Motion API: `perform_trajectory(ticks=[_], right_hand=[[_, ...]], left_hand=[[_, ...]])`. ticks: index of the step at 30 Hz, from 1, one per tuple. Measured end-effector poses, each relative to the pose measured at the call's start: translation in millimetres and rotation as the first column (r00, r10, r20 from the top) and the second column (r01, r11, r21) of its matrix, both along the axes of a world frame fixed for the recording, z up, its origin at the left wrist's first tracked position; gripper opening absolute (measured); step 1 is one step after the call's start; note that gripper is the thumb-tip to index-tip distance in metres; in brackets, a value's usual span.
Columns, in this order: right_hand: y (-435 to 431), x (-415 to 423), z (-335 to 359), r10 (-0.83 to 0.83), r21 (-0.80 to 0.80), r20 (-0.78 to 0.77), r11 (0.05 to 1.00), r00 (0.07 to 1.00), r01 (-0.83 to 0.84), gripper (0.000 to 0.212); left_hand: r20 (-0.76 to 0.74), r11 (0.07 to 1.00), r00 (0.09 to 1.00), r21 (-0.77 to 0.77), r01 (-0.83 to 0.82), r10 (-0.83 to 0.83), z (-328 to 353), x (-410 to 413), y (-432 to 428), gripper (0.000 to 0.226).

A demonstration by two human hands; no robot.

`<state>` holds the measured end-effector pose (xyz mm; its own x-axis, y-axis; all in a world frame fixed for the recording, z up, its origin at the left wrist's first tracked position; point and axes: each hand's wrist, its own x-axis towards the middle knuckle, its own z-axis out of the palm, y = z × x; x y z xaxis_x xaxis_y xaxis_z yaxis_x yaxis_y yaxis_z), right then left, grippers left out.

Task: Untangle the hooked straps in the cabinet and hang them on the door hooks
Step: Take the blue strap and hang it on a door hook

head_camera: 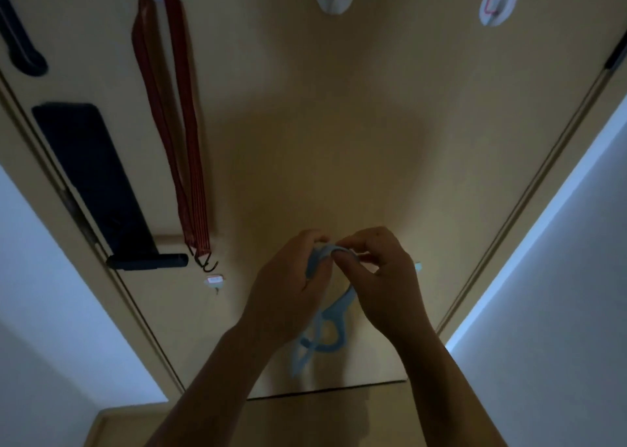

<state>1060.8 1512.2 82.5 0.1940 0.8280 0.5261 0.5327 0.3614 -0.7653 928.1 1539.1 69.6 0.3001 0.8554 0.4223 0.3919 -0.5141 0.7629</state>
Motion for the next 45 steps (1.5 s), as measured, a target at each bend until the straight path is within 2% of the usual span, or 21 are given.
perform_trajectory(ticks=[3,8,14,17,19,21,27,33,36,40,45], right_hand=[[40.4,12.7,12.2,0.003,0.087,0.061,0.996,0.998,-0.008,0.009],[99.4,35.3,42.7,0.058,0.216,0.126,0.973,0.99,-0.084,0.007],[155.6,48.2,100.1,0.088,0.378,0.077,0.919,0.993,-0.111,0.002],[178.1,48.9,131.4,0.048,0.489,0.093,0.868,0.995,-0.088,0.006],[189.6,46.3,150.1,0.034,0.54,0.073,0.839,0.997,-0.068,0.003],[198.7,42.8,166.5,0.022,0.575,0.047,0.817,0.999,-0.045,0.005],[222.0,33.0,204.9,0.084,0.553,-0.085,0.833,0.993,-0.023,0.01],[245.6,32.3,205.5,0.123,0.525,-0.121,0.85,0.985,-0.042,0.012],[247.7,38.0,195.7,0.11,0.502,-0.085,0.863,0.99,-0.053,0.01],[241.9,36.6,175.4,0.101,0.498,-0.1,0.866,0.99,-0.038,0.013],[238.2,33.5,152.5,-0.044,0.58,-0.021,0.814,0.999,0.048,0.022]], left_hand=[[-0.01,0.98,0.993,0.162,-0.114,0.117,8.8,11.4,35.2,0.036],[0.101,0.89,0.95,0.333,-0.312,0.295,37.4,31.2,90.5,0.04],[0.318,0.804,0.877,0.371,-0.464,0.36,94.3,54.0,137.4,0.036],[0.406,0.761,0.841,0.395,-0.515,0.358,129.0,61.4,151.9,0.02],[0.423,0.746,0.829,0.399,-0.533,0.365,154.6,62.2,159.4,0.009],[0.411,0.745,0.826,0.391,-0.541,0.384,179.4,60.1,167.0,0.008],[0.377,0.763,0.828,0.352,-0.542,0.414,222.3,58.4,196.8,0.024],[0.305,0.755,0.832,0.357,-0.55,0.463,223.8,53.8,224.4,0.032],[0.279,0.717,0.837,0.431,-0.547,0.47,208.7,57.1,222.8,0.027],[0.374,0.686,0.843,0.495,-0.534,0.386,171.1,62.7,221.4,0.03],[0.443,0.712,0.825,0.446,-0.543,0.351,138.0,67.5,218.6,0.04]])
